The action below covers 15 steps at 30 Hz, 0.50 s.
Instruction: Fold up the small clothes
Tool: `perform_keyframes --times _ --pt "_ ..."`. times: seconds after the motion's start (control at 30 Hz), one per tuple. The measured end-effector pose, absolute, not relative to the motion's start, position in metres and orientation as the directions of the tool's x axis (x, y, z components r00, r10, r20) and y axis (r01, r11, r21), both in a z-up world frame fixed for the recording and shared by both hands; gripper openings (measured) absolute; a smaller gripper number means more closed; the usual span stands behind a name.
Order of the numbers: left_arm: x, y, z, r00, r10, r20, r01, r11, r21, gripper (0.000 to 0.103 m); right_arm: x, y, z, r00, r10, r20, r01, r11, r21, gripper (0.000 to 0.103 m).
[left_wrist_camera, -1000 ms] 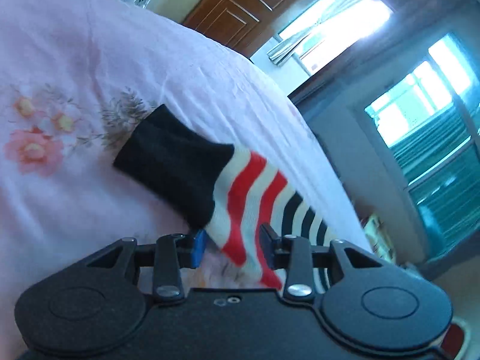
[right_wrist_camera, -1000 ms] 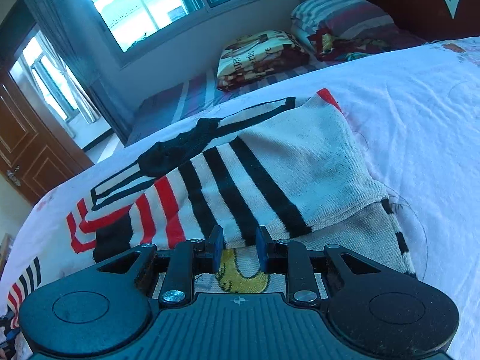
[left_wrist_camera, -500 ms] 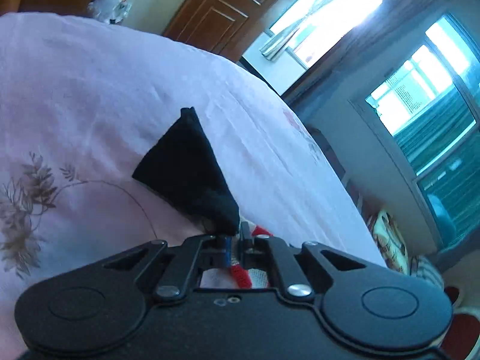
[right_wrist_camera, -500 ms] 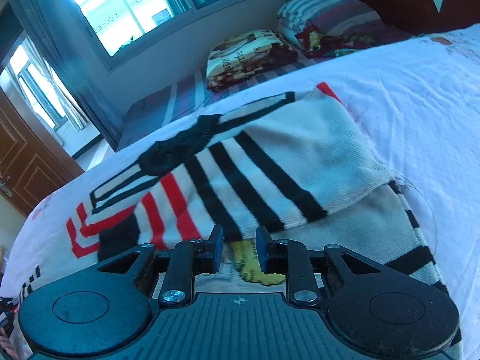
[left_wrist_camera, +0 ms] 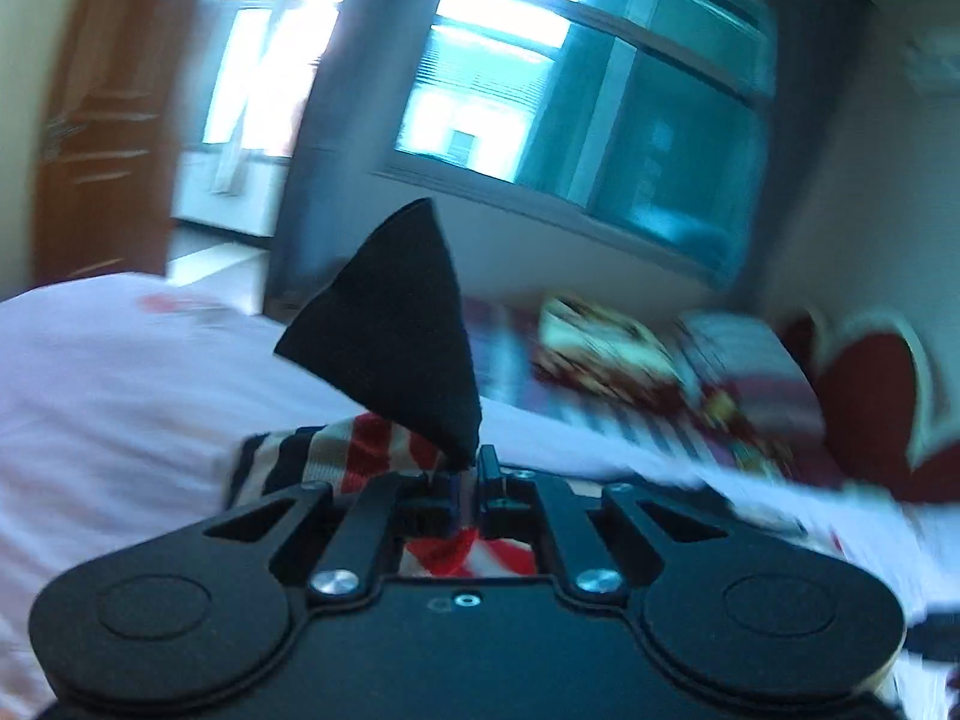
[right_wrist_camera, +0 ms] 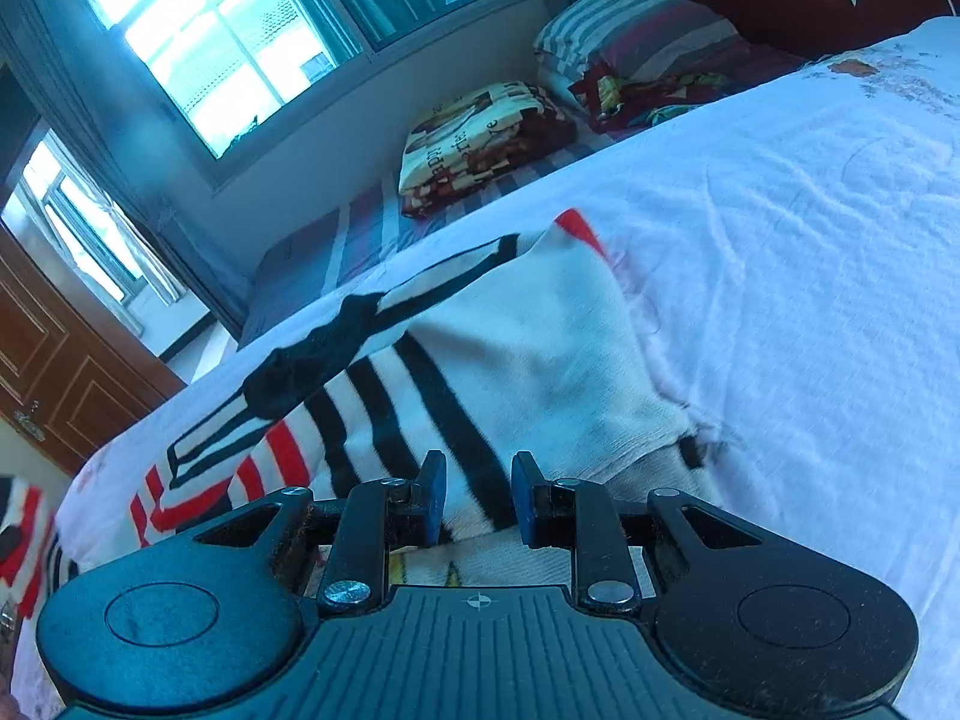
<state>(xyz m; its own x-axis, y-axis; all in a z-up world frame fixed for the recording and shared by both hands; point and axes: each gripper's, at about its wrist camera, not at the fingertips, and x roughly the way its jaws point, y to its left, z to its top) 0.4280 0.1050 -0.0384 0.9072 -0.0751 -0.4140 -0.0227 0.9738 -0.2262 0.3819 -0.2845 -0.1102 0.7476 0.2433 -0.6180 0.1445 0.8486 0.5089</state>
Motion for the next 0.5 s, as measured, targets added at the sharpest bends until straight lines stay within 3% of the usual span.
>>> perform_keyframes --times 0.23,0.4,0.43,0.47,0.5 --pt "0.467 -0.054 -0.075 0.813 -0.277 -0.513 0.273 0.958 -0.084 0.005 0.37 -0.321 -0.106 0.754 0.251 -0.607 0.149 0.835 0.53 0.024" --pt "0.482 -0.123 -0.115 0.705 -0.306 -0.64 0.405 0.914 0.009 0.006 0.361 -0.341 -0.105 0.755 0.277 -0.595 0.145 0.814 0.563 0.024" --pt "0.485 -0.128 -0.123 0.684 -0.311 -0.66 0.427 0.904 0.017 0.012 0.361 -0.344 -0.106 0.751 0.289 -0.593 0.14 0.809 0.571 0.028" --pt "0.485 -0.13 -0.129 0.666 -0.323 -0.673 0.45 0.893 0.017 0.03 0.361 -0.345 -0.105 0.75 0.299 -0.591 0.133 0.806 0.576 0.042" --pt "0.478 -0.135 -0.131 0.664 -0.328 -0.672 0.467 0.884 0.03 0.037 0.361 -0.346 -0.105 0.752 0.297 -0.588 0.13 0.808 0.575 0.078"
